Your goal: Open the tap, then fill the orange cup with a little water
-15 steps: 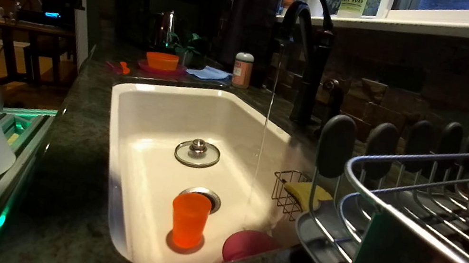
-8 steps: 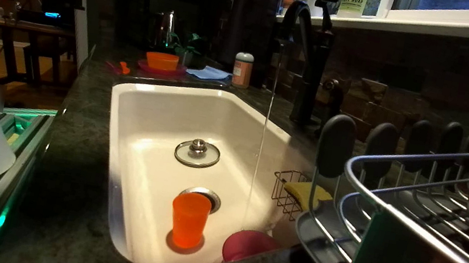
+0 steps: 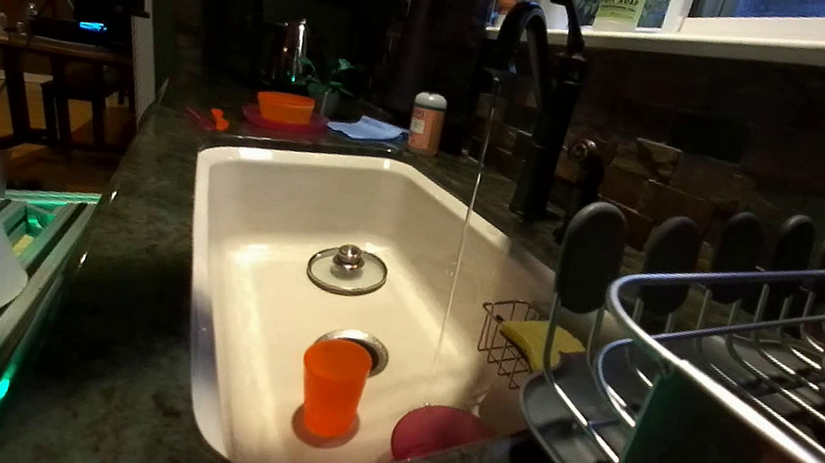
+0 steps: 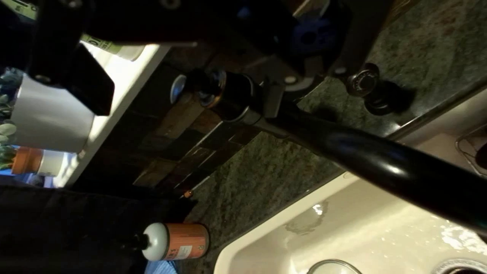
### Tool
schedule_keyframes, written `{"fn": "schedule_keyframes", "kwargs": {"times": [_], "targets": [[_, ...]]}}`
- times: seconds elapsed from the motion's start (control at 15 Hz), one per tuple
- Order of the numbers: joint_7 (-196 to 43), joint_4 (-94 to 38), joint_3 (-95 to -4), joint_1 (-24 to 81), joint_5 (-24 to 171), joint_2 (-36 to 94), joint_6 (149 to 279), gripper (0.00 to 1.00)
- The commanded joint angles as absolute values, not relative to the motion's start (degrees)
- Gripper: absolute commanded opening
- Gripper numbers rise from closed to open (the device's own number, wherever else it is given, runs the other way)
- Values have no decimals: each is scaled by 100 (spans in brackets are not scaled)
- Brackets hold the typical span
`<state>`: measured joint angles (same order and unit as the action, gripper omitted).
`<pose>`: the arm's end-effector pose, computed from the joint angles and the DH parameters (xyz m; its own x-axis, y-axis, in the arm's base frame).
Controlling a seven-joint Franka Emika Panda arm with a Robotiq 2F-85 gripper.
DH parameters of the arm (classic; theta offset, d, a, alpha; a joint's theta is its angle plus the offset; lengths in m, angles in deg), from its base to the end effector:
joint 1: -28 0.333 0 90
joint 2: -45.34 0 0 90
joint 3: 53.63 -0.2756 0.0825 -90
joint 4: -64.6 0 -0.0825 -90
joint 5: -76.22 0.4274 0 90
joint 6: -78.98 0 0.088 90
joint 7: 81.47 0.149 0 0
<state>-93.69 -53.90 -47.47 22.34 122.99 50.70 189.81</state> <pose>0.5809 -0.0416 0.4023 0.9510 -0.3091 0.0001 -0.2230 -0.6863 -0.6923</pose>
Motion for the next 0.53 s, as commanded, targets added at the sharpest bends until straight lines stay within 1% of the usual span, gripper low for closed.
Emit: {"fn": "schedule_keyframes", "kwargs": {"times": [0.0,0.13,0.47], "targets": [[-8839,-5688,-4889,2282,11357,5633,19100,100],[-8672,-5802,-4983,2343,10876,5893,19045,100],[-7546,-6273,-5438,2489,9914,6529,19393,100]]}}
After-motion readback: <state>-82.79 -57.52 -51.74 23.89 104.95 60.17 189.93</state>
